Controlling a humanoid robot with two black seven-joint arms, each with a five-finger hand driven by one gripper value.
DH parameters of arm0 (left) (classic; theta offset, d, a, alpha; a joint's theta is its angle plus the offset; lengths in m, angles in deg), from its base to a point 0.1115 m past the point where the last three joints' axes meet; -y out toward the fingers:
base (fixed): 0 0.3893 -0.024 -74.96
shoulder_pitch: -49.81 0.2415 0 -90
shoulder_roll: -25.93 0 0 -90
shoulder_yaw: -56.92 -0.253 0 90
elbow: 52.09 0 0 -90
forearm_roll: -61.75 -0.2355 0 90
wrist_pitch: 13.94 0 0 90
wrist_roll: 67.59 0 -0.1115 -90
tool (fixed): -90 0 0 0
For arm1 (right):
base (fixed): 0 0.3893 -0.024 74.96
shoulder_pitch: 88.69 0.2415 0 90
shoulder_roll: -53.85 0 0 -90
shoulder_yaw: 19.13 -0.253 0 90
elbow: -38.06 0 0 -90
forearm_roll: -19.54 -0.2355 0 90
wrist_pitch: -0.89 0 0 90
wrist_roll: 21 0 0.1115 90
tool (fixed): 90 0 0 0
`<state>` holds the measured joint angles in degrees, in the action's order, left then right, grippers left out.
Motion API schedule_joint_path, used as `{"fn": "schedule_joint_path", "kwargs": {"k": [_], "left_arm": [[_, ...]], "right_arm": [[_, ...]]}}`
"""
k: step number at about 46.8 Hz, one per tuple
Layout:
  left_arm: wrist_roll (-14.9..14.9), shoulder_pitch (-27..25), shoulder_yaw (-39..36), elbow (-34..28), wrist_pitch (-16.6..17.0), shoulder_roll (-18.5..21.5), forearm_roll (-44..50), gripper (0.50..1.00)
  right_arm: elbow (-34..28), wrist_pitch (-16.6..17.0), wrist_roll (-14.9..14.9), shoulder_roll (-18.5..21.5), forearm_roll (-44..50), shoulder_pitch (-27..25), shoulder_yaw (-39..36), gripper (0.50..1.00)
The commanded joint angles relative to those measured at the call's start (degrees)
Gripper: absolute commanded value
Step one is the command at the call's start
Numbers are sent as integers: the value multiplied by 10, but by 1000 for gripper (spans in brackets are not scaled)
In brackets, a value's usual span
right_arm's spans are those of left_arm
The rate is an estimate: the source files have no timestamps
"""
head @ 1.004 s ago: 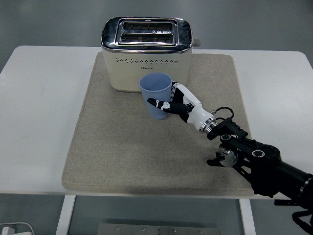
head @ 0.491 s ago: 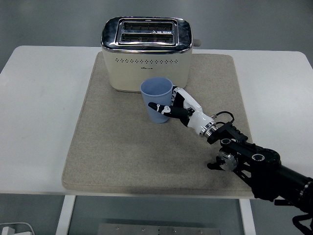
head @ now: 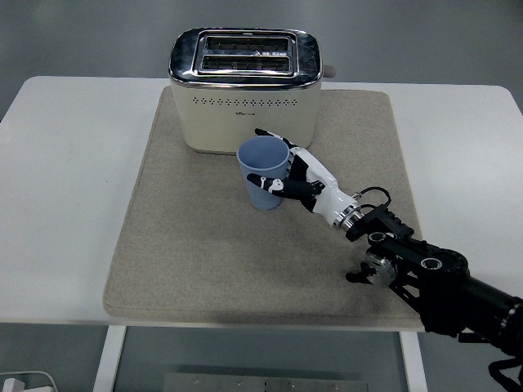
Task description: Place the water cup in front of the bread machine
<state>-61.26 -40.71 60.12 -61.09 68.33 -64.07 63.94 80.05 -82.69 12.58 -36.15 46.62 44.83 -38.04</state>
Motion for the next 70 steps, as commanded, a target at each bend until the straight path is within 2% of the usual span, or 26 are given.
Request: {"fn": "schedule_joint_path", "kwargs": {"k": [1,17,27,38,70], "left_arm": [[0,0,0,0,0,0,0,1000],[0,0,0,0,0,0,0,1000],[0,0,0,0,0,0,0,1000],[0,1,0,0,0,0,0,1000],[0,0,0,0,0,0,0,1000]], "right_arm": [[0,0,0,0,0,-1,0,913],[5,1,0,0,0,-2,0,913],[31,4,-2,0,-1,-10,0,913],[54,5,-3,-27,-1,-19,0,913],[54,1,-3,-37,-2,-16,-8,913]]}}
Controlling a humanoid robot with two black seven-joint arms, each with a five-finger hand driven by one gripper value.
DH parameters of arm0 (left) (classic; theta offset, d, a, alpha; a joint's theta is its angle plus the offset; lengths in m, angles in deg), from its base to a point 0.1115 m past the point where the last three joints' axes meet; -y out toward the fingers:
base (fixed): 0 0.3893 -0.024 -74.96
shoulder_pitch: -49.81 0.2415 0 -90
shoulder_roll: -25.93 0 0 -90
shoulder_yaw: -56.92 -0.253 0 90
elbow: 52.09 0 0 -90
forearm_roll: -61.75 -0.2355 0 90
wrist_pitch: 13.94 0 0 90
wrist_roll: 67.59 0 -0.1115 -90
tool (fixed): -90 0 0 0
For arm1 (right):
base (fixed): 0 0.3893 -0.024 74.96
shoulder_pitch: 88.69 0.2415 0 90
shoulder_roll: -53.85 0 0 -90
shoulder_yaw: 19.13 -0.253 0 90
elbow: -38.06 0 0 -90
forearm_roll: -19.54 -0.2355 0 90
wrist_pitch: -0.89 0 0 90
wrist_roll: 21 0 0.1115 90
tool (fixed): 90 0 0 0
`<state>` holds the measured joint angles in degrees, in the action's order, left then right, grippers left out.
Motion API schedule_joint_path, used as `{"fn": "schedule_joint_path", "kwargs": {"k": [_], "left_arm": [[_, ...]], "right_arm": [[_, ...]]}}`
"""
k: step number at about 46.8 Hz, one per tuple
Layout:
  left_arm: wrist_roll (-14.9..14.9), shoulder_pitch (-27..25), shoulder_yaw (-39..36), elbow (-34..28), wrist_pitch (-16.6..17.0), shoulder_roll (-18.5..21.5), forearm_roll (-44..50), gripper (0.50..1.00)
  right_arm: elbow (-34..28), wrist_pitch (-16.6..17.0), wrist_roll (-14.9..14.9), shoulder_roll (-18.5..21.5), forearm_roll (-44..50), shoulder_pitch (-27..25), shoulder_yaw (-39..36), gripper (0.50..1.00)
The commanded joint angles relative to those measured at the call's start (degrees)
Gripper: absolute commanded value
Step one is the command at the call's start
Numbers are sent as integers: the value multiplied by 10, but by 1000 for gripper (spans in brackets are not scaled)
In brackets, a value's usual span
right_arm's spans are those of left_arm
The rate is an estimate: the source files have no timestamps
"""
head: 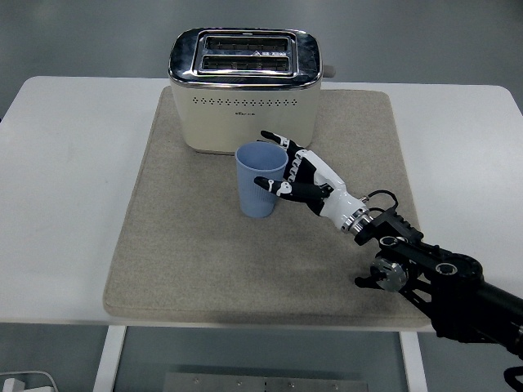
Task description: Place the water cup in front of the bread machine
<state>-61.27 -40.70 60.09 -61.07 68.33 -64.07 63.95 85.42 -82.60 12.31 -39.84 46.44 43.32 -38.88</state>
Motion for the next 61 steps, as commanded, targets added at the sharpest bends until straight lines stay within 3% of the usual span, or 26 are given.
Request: {"fn": "schedule_joint_path", "kwargs": {"k": [1,21,37,61], "left_arm": [[0,1,1,0,0,0,0,1000],[0,1,1,-1,0,0,0,1000],[0,0,0,-1,0,0,0,1000],[0,0,0,-1,0,0,0,1000]], "right_arm": [[0,0,0,0,0,-2,1,915],[26,-1,2,-11,0,-12,-4,913],[62,-1,3,-50,0,-33,-6,913],[66,1,5,-85,0,-42,-5,913]]}}
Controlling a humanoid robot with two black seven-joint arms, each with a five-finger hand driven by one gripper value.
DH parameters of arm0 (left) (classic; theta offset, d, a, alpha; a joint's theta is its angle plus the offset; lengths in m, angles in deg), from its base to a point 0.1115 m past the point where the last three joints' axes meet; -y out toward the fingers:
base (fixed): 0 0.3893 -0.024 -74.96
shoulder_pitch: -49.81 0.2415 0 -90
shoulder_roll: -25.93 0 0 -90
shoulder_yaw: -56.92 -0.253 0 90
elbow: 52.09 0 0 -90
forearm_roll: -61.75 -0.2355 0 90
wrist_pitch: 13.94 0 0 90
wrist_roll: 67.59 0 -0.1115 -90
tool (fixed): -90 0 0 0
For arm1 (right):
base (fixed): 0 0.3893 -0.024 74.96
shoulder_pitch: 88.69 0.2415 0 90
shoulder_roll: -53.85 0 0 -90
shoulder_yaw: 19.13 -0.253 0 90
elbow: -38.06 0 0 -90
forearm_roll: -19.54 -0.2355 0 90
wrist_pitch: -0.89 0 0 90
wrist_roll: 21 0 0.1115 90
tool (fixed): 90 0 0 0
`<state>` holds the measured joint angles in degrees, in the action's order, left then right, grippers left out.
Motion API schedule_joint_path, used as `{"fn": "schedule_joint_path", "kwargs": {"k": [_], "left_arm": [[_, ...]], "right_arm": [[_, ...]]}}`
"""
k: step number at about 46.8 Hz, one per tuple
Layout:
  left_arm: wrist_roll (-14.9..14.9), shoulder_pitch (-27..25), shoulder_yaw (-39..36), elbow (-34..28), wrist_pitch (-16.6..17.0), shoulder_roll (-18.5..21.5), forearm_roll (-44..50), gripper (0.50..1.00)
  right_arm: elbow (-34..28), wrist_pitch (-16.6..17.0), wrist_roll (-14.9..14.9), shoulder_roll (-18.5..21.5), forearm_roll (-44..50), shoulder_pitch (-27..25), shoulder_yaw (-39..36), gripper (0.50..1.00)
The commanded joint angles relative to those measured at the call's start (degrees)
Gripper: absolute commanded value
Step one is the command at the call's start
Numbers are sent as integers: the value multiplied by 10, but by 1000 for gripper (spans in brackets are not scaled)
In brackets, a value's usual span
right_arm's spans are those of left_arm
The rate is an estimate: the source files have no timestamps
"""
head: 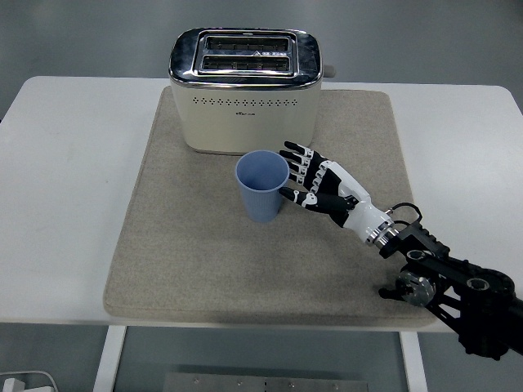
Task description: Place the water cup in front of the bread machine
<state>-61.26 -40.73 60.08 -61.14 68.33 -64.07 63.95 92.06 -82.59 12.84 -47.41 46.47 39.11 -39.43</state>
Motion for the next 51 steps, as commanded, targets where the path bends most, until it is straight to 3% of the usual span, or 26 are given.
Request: {"fn": "schedule_joint_path", "kwargs": {"k": [1,20,28,46,51], "left_arm": [[0,0,0,1,0,0,0,1000],[16,0,0,0,0,0,0,1000],[16,0,-1,0,0,0,0,1000],[16,0,-1,0,0,0,0,1000],[16,0,0,0,0,0,0,1000]], "right_arm": [[0,1,0,-13,0,0,0,913],[-14,11,-5,-97,-14,8,0,915],[-21,21,-8,-119,-73,21,0,913],[-35,14,-119,-113,-202,40,-51,913],[-36,14,-122,-105,-219,42,-67,913]]}}
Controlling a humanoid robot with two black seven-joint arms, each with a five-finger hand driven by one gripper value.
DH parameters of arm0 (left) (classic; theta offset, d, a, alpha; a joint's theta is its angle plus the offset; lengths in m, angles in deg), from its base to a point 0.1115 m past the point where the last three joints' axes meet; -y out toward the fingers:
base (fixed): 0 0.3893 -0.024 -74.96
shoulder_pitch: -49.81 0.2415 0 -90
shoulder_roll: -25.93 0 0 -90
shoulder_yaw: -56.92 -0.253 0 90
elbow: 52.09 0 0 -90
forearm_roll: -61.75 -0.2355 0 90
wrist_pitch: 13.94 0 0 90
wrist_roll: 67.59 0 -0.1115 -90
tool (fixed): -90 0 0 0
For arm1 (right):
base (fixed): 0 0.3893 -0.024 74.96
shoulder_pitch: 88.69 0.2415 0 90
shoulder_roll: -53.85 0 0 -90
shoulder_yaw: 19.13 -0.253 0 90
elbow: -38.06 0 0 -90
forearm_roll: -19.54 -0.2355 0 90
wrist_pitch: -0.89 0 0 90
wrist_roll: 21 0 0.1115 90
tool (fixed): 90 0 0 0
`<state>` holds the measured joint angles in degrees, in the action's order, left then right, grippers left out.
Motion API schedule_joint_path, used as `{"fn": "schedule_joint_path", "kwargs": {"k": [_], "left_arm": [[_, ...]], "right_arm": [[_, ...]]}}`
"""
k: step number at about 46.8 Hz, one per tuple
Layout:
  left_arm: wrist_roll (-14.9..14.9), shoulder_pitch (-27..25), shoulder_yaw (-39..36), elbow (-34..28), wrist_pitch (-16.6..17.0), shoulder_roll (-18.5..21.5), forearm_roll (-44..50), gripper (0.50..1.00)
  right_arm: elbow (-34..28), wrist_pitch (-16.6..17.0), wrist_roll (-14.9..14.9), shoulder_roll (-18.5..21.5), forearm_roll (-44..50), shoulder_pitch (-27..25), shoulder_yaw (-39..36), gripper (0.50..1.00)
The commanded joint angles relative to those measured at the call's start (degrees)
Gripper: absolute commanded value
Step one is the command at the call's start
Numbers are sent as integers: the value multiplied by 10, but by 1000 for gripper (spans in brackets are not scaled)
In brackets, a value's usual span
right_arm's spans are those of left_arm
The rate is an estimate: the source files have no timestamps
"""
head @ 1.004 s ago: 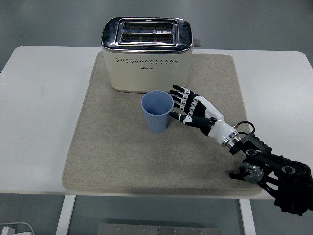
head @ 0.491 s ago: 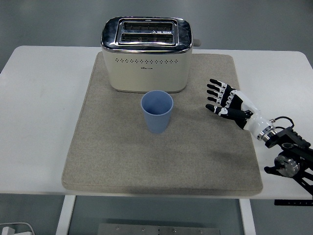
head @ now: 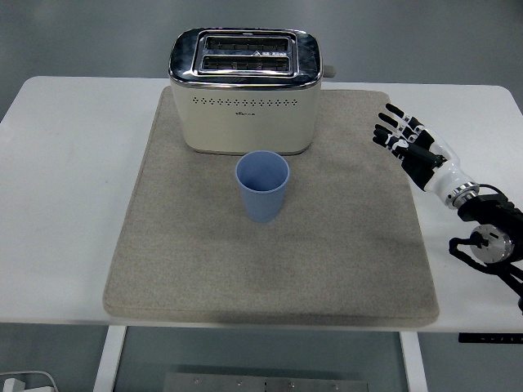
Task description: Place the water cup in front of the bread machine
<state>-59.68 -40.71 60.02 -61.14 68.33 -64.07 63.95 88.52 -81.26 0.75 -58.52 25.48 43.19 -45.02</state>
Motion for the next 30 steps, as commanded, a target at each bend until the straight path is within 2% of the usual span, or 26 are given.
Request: {"fn": "schedule_joint_path", "kwargs": {"k": [1,8,21,30], "left_arm": [[0,0,1,0,0,0,0,1000],[0,0,1,0,0,0,0,1000],[0,0,1,0,0,0,0,1000],[0,1,1,0,0,0,0,1000]], "right_arm": [[0,1,0,7,-12,1,-16,913],[0,3,1,12,-15,1,-41,913],[-1,1,1,55,-14,4,-57,915],[-26,2,1,75,-13,16,-55,913]]}}
